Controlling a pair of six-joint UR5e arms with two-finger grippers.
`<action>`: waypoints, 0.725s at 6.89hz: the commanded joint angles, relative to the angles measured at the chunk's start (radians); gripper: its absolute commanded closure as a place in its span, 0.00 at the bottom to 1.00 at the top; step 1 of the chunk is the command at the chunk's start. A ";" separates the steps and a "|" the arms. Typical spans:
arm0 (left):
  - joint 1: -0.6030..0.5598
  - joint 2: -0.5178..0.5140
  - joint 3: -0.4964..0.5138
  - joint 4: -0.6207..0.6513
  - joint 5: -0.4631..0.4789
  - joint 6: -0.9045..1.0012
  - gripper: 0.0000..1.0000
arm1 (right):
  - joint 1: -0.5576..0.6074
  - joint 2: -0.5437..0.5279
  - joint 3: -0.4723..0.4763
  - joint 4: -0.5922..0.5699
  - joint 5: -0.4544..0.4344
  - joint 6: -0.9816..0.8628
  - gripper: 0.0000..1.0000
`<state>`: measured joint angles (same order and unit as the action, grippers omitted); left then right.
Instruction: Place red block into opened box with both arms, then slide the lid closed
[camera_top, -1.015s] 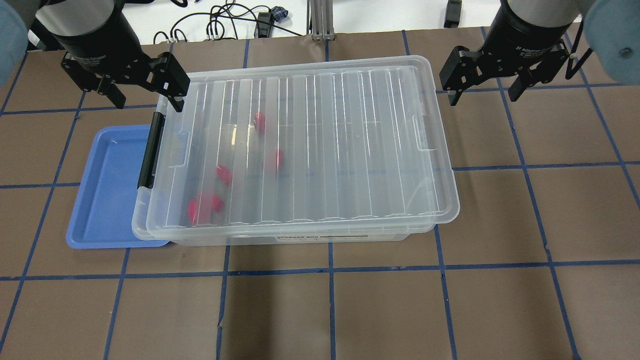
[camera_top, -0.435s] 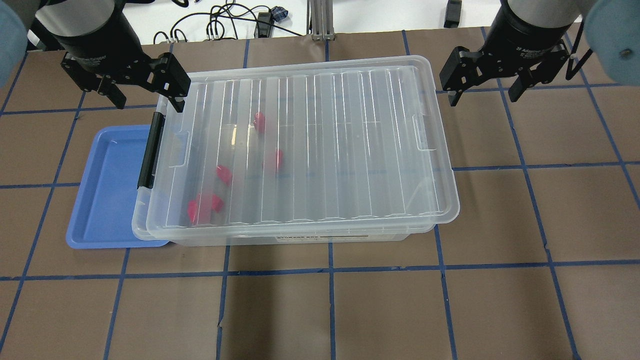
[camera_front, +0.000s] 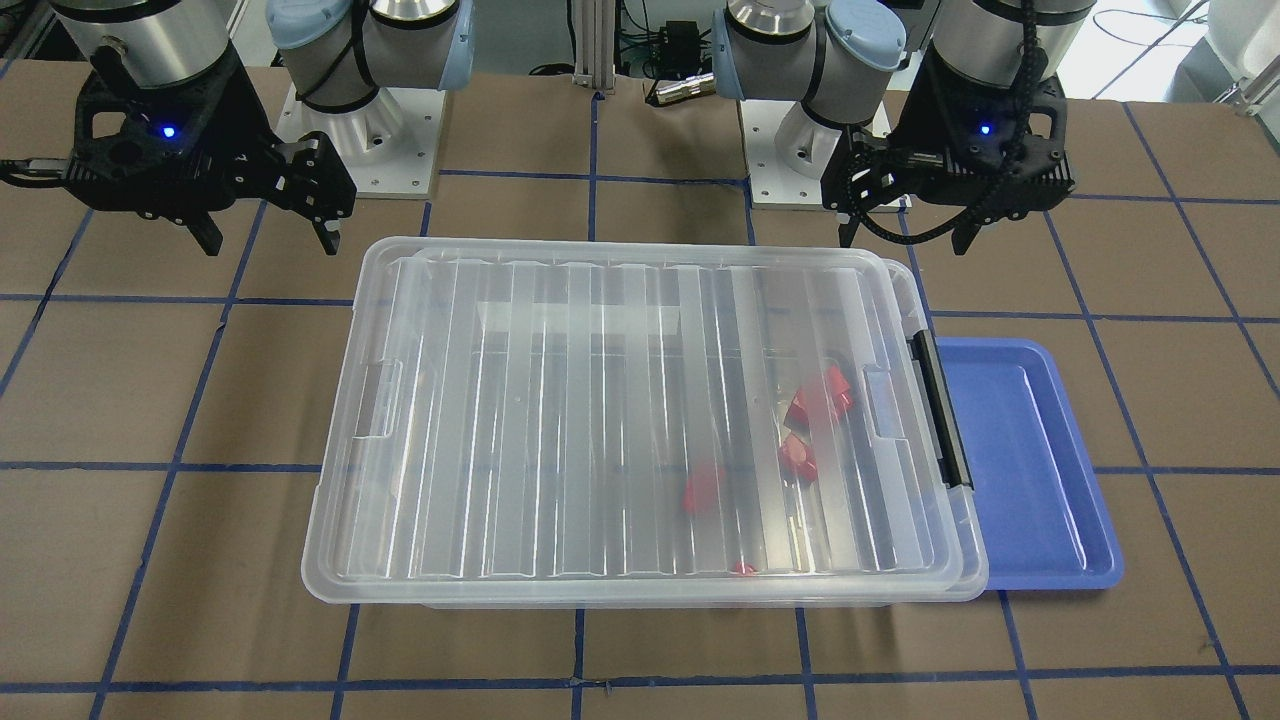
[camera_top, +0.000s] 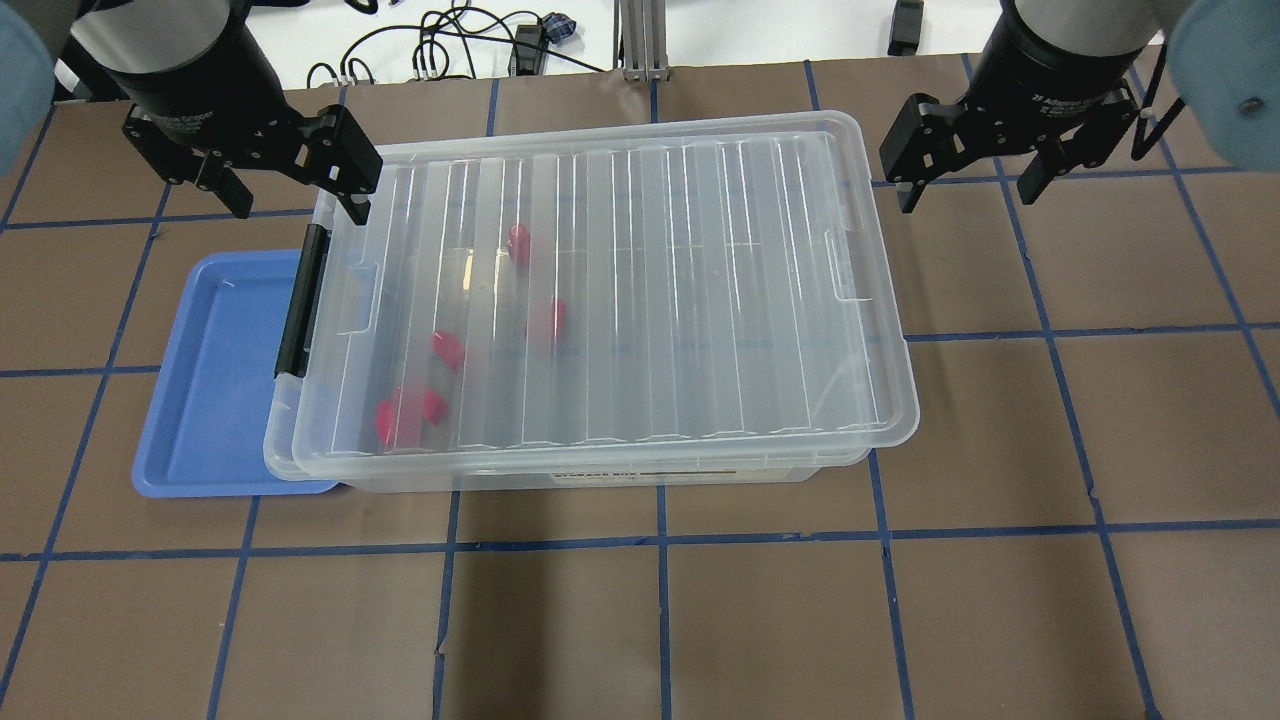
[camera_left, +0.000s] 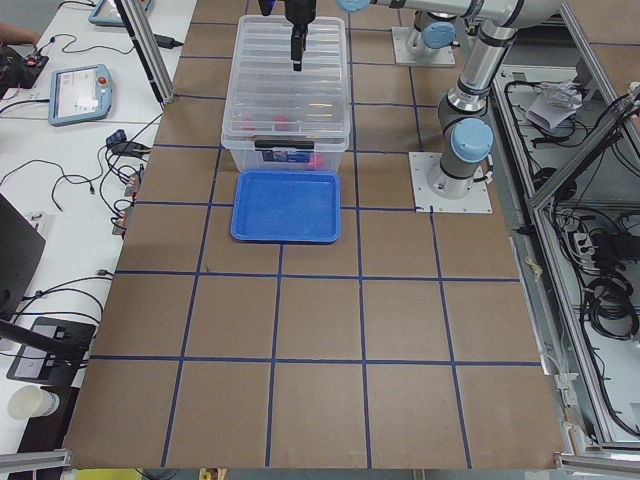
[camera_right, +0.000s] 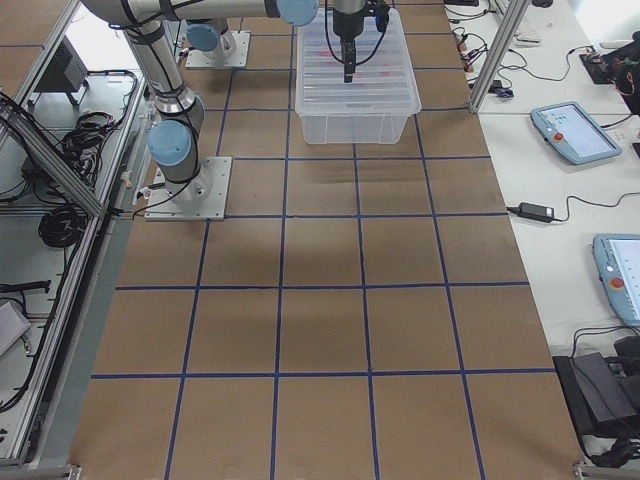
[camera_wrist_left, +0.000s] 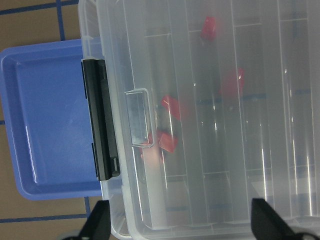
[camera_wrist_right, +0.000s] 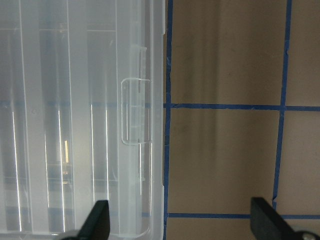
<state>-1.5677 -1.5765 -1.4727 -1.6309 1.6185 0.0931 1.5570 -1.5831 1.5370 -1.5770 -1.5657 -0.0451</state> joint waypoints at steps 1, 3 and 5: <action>0.000 0.000 -0.001 0.000 0.001 -0.001 0.00 | 0.000 0.002 0.000 0.000 -0.002 0.001 0.00; 0.000 -0.002 -0.001 -0.007 0.001 -0.001 0.00 | 0.000 0.002 0.000 0.000 0.000 -0.001 0.00; 0.000 -0.005 -0.003 -0.007 0.004 -0.001 0.00 | 0.000 0.000 0.002 0.000 -0.004 -0.001 0.00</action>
<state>-1.5677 -1.5793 -1.4747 -1.6376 1.6207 0.0920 1.5570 -1.5813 1.5375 -1.5771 -1.5676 -0.0460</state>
